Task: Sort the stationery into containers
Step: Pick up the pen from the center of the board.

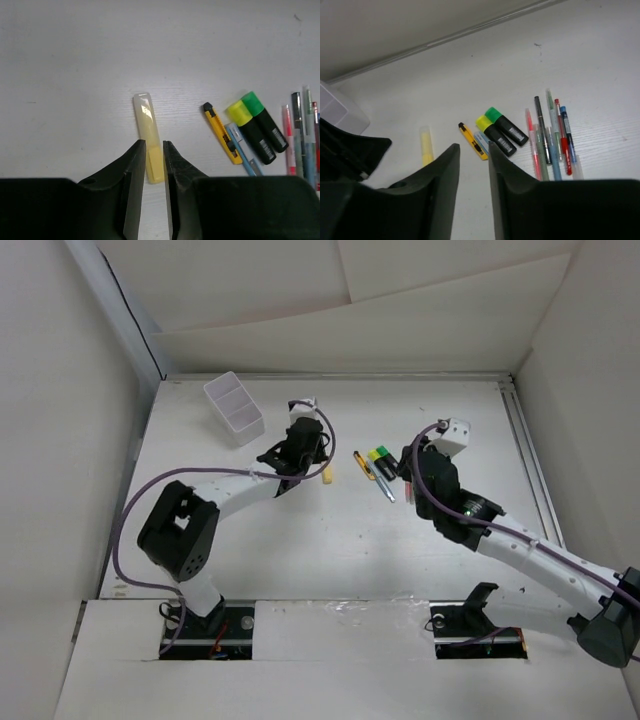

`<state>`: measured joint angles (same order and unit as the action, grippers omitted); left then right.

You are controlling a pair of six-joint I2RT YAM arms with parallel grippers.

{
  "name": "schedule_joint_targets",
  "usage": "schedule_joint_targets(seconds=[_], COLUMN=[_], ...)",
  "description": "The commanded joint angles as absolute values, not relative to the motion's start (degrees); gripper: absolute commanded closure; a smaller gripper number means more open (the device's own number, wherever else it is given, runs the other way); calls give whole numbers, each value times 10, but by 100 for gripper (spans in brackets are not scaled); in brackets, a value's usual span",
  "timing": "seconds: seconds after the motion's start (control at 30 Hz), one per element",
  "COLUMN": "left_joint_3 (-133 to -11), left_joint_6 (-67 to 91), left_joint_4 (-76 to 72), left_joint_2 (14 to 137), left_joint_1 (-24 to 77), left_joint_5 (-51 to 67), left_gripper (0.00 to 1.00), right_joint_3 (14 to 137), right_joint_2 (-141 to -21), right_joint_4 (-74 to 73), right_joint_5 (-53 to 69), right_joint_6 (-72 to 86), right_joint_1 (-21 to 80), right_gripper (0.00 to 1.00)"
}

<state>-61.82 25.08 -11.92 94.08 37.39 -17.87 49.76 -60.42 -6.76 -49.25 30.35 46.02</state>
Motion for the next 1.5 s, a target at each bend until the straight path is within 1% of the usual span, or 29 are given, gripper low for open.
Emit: schedule_joint_targets(seconds=[0.0, 0.03, 0.07, 0.1, 0.17, 0.2, 0.33, 0.4, 0.47, 0.6, 0.87, 0.93, 1.0, 1.07, 1.2, 1.33, 1.47], left_joint_3=[-660, -677, -689, -700, -725, -732, -761, -780, -785, -805, -845, -846, -858, -866, -887, -895, -895], left_joint_6=[252, 252, 252, 252, 252, 252, 258, 263, 263, 274, 274, 274, 274, 274, 274, 274, 274], left_joint_4=[-114, -105, -83, -70, -47, -40, -19, -12, 0, 11, 22, 22, 22, 22, 28, 40, 40], left_joint_2=[951, 966, 975, 985, 1015, 1026, 1071, 1095, 1107, 1135, 1185, 1191, 1204, 1211, 1234, 1246, 1246], left_joint_1=[373, 373, 373, 373, 373, 373, 373, 373, 373, 373, 373, 373, 373, 373, 373, 373, 373], left_joint_5=[-174, -174, -174, -174, -179, -179, -198, -203, -216, -231, -237, -237, -237, -243, -255, -265, -271], left_gripper=[82, 79, 78, 77, 69, 63, 54, 53, 48, 45, 45, 47, 49, 55, 61, 64, 64], right_joint_3=[497, 490, 490, 485, 485, 485, 475, 475, 475, 475, 475, 475, 475, 475, 475, 475, 475], right_joint_2=[-592, -586, -586, -579, -574, -568, -562, -562, -562, -562, -562, -562, -562, -562, -562, -562, -573], right_joint_4=[-62, -62, -62, -57, -57, -57, -52, -52, -52, -52, -41, -41, -36, -36, -36, -36, -36], right_joint_5=[-477, -477, -477, -477, -468, -468, -461, -451, -442, -437, -417, -411, -411, -411, -406, -411, -405], right_joint_6=[312, 318, 318, 318, 318, 318, 318, 318, 318, 313, 308, 308, 308, 302, 302, 302, 302], right_joint_1=[453, 453, 453, 453, 447, 447, 440, 440, 440, 435, 435, 435, 435, 435, 435, 435, 435], right_gripper=[64, 60, 52, 51, 51, 50, 50, 50, 50, 50, 50, 50, 51, 51, 51, 52, 52])
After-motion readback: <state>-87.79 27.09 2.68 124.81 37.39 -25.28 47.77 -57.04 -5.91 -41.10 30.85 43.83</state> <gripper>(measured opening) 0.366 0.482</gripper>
